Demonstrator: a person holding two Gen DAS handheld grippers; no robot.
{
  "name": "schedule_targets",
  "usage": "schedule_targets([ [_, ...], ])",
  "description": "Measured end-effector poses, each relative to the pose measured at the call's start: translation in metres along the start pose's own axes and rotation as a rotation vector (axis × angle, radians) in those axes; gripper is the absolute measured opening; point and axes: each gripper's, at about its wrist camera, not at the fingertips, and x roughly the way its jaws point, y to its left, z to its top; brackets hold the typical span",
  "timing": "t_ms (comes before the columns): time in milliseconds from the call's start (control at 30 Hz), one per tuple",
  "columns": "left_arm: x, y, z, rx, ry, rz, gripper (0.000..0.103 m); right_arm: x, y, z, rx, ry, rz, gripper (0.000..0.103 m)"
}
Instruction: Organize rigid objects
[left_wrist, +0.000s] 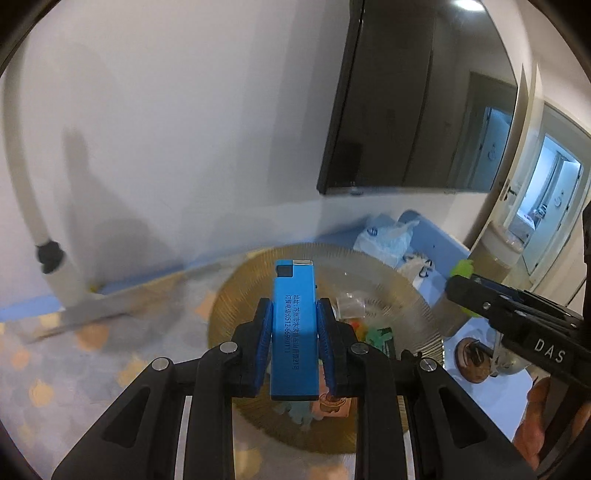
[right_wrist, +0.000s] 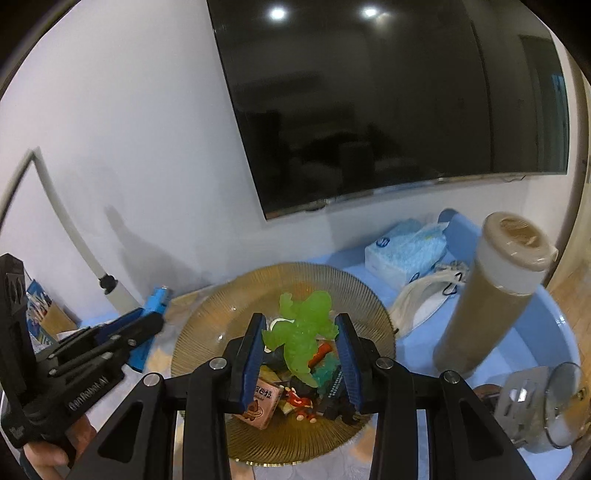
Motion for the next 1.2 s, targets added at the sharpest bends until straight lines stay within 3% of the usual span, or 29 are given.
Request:
schedule_targets([
  [67, 0.009, -0.002, -0.001, 0.010, 0.021, -0.018, 0.027, 0.010, 0.003, 0.001, -0.009, -0.002, 0.001, 0.038],
  [133, 0.010, -0.004, -0.005, 0.015, 0.035, -0.010, 0.047, 0.019, 0.007, 0.001, -0.039, 0.016, 0.003, 0.053],
  [167, 0.007, -0.002, -0.006, 0.017, 0.028, -0.005, 0.050, 0.019, 0.007, 0.000, -0.044, 0.020, 0.014, 0.054],
  [300, -0.016, 0.009, -0.013, 0.013, 0.022, 0.018, 0.051, 0.012, -0.002, -0.010, -0.017, 0.035, 0.068, 0.061],
  [500, -0.077, 0.035, -0.028, -0.027, -0.049, 0.072, 0.051, -0.017, 0.007, -0.029, -0.017, 0.050, 0.116, 0.063],
  [567, -0.102, 0.044, -0.039, -0.033, -0.071, 0.091, 0.051, -0.029, 0.020, -0.037, -0.037, 0.037, 0.133, 0.069],
  [633, -0.128, 0.057, -0.056, -0.072, -0.105, 0.126, 0.051, -0.040, 0.036, -0.047, -0.053, 0.026, 0.155, 0.091],
  [767, -0.171, 0.088, -0.103, -0.168, -0.145, 0.206, 0.051, -0.048, 0.082, -0.080, -0.105, 0.028, 0.202, 0.094],
  [867, -0.176, 0.112, -0.139, -0.192, -0.090, 0.253, 0.051, -0.036, 0.119, -0.113, -0.137, 0.090, 0.247, 0.094],
  [967, -0.165, 0.127, -0.172, -0.151, -0.012, 0.326, 0.051, -0.021, 0.152, -0.148, -0.193, 0.119, 0.220, 0.094],
  [1033, -0.158, 0.142, -0.190, -0.200, 0.034, 0.325, 0.051, -0.012, 0.168, -0.167, -0.242, 0.126, 0.201, 0.094],
  [1200, -0.148, 0.165, -0.218, -0.316, 0.056, 0.337, 0.051, 0.010, 0.186, -0.201, -0.283, 0.153, 0.181, 0.094],
])
